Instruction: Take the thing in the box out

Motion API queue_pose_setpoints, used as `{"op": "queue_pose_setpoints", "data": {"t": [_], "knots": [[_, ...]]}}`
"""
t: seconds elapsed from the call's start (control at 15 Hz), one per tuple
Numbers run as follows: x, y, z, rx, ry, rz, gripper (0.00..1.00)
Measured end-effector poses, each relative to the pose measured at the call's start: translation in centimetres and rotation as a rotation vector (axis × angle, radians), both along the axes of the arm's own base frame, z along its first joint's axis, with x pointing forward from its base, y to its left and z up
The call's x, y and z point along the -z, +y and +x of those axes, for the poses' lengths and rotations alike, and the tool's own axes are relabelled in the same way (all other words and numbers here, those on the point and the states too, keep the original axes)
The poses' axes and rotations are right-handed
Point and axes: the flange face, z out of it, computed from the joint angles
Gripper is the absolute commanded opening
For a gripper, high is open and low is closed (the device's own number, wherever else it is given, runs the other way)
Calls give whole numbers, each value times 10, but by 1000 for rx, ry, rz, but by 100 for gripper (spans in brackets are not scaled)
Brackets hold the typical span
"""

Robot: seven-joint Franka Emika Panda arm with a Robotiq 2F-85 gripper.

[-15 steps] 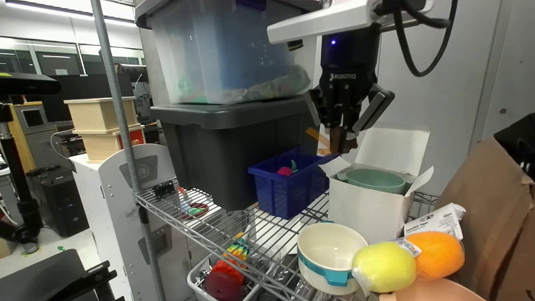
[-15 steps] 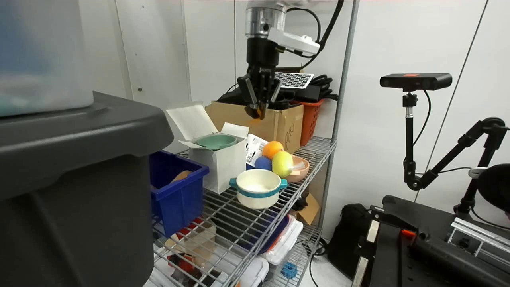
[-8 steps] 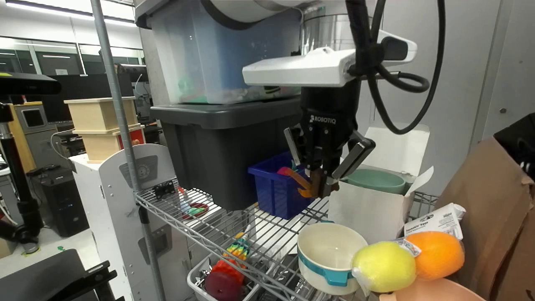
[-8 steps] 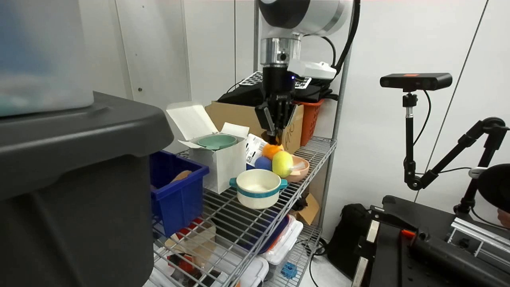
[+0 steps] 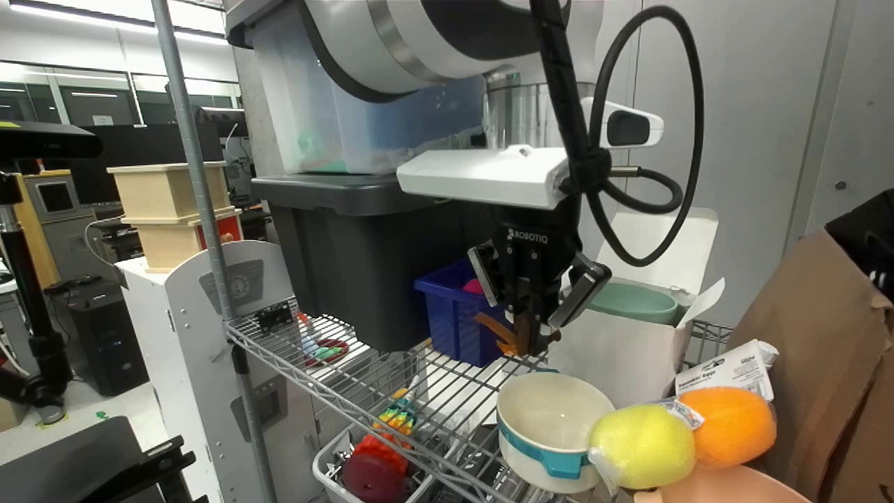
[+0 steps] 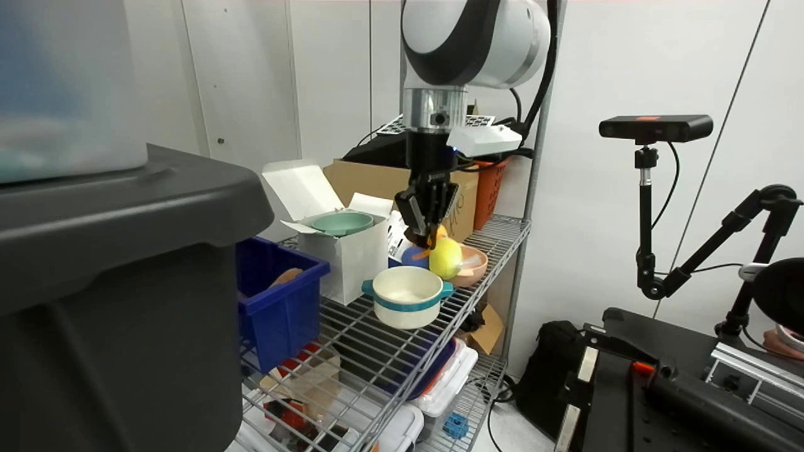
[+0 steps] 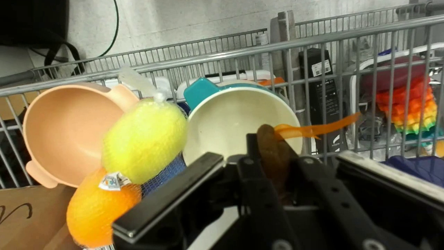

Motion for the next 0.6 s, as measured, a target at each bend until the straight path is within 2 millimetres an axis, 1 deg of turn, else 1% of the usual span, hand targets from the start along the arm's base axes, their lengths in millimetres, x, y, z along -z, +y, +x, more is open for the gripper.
{"op": "queue_pose_setpoints", "data": {"t": [0.2,0.4,0.53,0.6], "knots": [[18,-7,4,6,-17,-27,4],[27,-12,10,12,-26,-39,4],[28,-13,15,16,-34,-44,40],[28,-13,17,17,-37,-45,47]]}}
